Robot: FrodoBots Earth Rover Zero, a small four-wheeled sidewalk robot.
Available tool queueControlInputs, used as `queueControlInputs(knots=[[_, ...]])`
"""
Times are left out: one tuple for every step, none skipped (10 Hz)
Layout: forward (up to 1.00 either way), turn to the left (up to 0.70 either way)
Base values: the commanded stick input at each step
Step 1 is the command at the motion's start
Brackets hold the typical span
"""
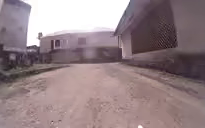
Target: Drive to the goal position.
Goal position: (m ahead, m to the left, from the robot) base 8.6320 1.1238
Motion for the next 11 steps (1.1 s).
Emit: queueControlInputs(knots=[[1.00, 0.20], [1.00, 0.06], [1.00, 0.00], [1.00, 0.00], [1.00, 0.00], [1.00, 0.00], [1.00, 0.00], [1.00, 0.00], [1.00, 0.00], [1.00, 0.00], [1.00, 0.00]])
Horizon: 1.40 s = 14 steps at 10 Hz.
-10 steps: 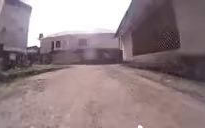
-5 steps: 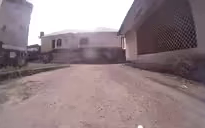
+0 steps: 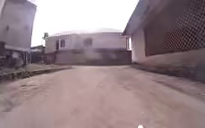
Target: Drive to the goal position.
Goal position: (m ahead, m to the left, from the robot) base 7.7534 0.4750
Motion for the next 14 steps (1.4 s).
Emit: queueControlInputs(knots=[[1.00, 0.00], [1.00, 0.00], [1.00, 0.00], [1.00, 0.00], [1.00, 0.00], [1.00, 0.00], [1.00, 0.00], [1.00, 0.00], [1.00, 0.00], [1.00, 0.00], [1.00, 0.00], [1.00, 0.00], [1.00, 0.06], [1.00, 0.21]])
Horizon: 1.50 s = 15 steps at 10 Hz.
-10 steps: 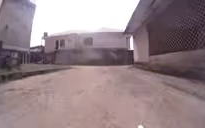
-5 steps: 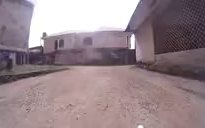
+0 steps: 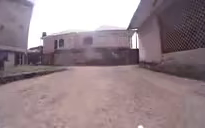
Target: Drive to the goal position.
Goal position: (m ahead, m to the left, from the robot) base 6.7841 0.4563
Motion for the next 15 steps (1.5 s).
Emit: queueControlInputs(knots=[[1.00, 0.18], [1.00, 0.03], [1.00, 0.00], [1.00, 0.00], [1.00, 0.00], [1.00, 0.00], [1.00, 0.00], [1.00, 0.00], [1.00, 0.00], [1.00, 0.00], [1.00, 0.00], [1.00, 0.00], [1.00, 0.00], [1.00, 0.00], [1.00, 0.00]])
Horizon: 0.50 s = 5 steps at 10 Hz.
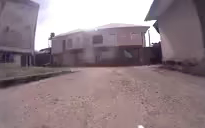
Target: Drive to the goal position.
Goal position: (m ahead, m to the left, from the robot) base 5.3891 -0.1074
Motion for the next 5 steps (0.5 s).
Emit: queueControlInputs(knots=[[1.00, 0.00], [1.00, 0.00], [1.00, 0.00], [1.00, 0.00], [1.00, 0.00]])
